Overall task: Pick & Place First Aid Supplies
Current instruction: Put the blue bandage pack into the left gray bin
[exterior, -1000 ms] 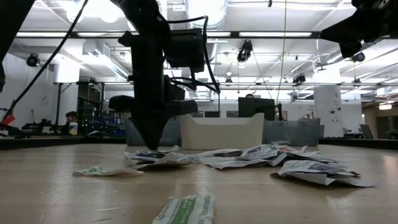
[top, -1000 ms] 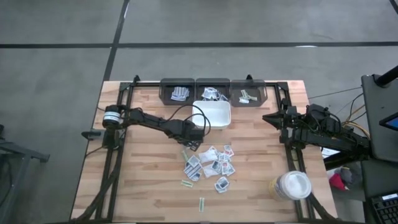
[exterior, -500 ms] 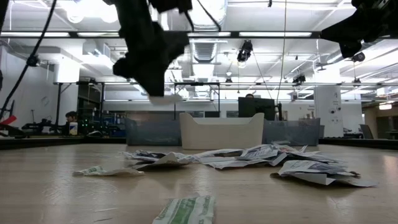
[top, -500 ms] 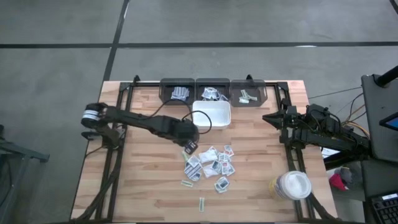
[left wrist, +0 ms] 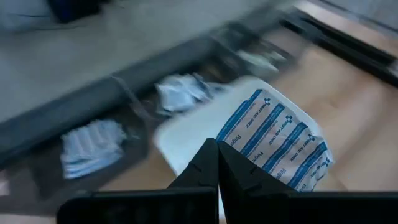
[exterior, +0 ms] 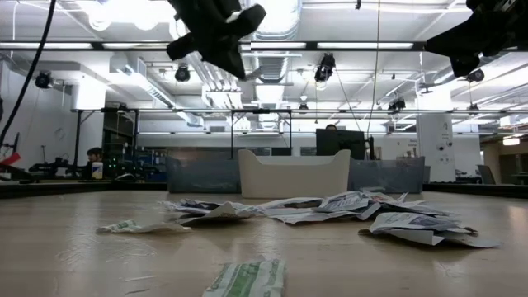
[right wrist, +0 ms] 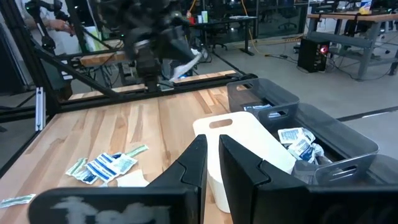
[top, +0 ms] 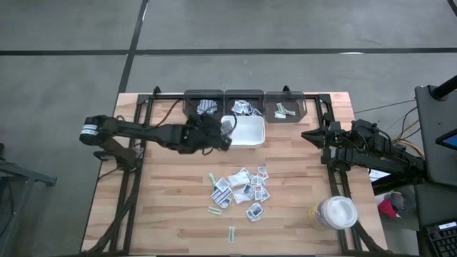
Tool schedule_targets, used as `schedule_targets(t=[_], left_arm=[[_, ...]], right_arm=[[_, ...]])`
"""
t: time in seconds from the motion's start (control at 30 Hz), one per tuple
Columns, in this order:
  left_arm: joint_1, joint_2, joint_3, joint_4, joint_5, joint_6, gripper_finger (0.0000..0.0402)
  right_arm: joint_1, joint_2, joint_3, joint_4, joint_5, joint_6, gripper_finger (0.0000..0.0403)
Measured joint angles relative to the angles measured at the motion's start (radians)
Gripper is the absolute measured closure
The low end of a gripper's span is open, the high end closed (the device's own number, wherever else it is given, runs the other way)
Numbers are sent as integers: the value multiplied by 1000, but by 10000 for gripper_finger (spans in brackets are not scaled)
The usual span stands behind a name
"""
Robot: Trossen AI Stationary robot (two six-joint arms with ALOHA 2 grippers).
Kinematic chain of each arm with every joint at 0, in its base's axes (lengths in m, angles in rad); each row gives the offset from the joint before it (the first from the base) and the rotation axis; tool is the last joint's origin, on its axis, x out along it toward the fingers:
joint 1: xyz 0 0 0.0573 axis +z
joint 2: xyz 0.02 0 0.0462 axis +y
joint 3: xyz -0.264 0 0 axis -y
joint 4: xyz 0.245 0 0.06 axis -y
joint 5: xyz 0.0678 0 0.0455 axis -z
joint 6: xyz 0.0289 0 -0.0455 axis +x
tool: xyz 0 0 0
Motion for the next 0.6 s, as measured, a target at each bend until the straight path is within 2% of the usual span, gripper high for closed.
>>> schedule_targets(t=[0.33,0.6], left_arm=[[242,32,0,-3,-12,-101,401],[478,90,0,4,124,-129,401]], right_arm=[[0,0,0,0,0,0,364],[0,0,0,0,0,-1,364]])
